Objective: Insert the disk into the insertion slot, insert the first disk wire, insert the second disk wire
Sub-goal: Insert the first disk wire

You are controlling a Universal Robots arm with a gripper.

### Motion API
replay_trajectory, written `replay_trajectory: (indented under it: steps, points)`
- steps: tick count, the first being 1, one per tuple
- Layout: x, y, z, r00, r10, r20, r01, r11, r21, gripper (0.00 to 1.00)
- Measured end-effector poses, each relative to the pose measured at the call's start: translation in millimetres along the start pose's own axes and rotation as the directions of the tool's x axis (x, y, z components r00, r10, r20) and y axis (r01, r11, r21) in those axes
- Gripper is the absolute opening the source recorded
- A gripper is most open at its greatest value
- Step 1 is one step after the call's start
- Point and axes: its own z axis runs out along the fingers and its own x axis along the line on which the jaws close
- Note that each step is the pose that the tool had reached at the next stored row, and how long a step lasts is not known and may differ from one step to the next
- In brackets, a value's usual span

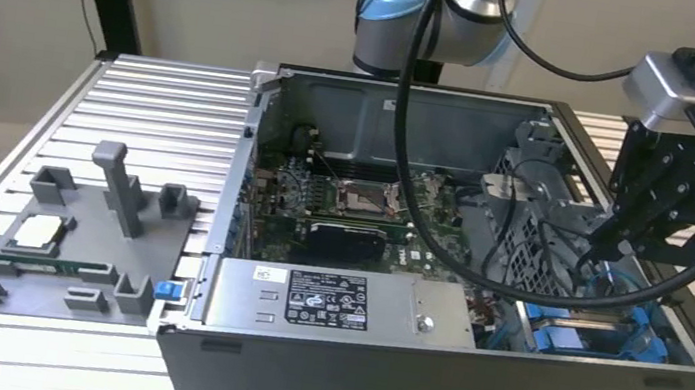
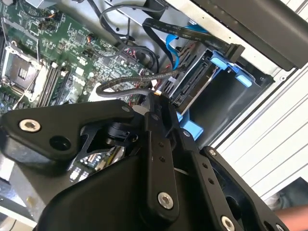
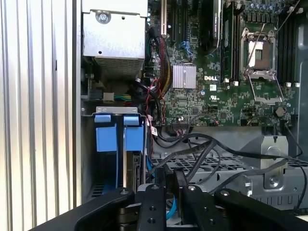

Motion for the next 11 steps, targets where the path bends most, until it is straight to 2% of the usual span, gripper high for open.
replay_trajectory:
  steps: [4,5,11]
  points:
    - [0.0,0.0,0.0,1.0000,0.000,-0.0001,0.000,1.0000,-0.0003,0.00]
    - [0.0,0.0,0.0,1.0000,0.000,0.0000,0.000,1.0000,-0.0003,1.00]
    - [-0.2,0.0,-1.9,1.0000,0.000,0.0013,0.000,1.0000,-0.0016,1.00]
